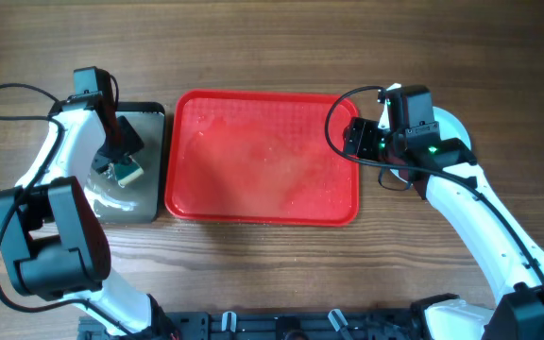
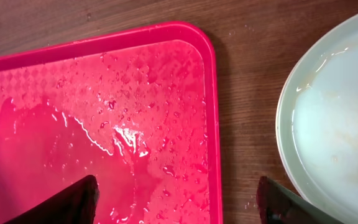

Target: Clean dirty plates on tray and stack at the side

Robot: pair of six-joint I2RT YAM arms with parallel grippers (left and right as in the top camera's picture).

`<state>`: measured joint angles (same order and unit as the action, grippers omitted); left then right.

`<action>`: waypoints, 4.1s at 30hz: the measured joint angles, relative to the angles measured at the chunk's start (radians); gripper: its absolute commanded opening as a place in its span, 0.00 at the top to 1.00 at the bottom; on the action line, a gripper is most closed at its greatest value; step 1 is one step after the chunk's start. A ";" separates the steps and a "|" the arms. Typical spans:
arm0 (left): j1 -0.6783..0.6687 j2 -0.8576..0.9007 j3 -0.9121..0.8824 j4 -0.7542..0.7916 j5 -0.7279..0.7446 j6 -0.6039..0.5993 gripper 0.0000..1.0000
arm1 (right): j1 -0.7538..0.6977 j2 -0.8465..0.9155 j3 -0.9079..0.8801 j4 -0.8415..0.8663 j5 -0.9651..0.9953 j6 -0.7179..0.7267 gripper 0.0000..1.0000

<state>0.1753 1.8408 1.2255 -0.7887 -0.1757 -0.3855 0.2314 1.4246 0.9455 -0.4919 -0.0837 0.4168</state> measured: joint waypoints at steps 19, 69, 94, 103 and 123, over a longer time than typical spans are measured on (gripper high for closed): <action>-0.031 -0.240 0.278 -0.223 0.002 -0.032 0.00 | 0.000 -0.046 0.381 -0.310 0.130 -0.105 0.00; -0.031 -0.238 0.278 -0.227 0.008 -0.032 0.00 | -0.148 -1.374 -0.857 0.455 0.013 -0.254 0.00; -0.031 -0.238 0.278 -0.226 0.008 -0.032 0.00 | -0.148 -1.405 -0.939 0.490 0.012 -0.241 0.00; -0.031 -0.240 0.277 -0.226 0.008 -0.032 0.00 | -0.148 -1.405 -0.939 0.490 0.012 -0.238 0.00; -0.045 -0.998 -0.364 0.422 0.191 0.002 0.00 | -0.148 -1.405 -0.939 0.492 0.012 -0.238 0.00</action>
<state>0.1299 0.8425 0.8619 -0.3668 0.0151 -0.3832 0.0834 0.0193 0.0063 0.0002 -0.0715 0.1783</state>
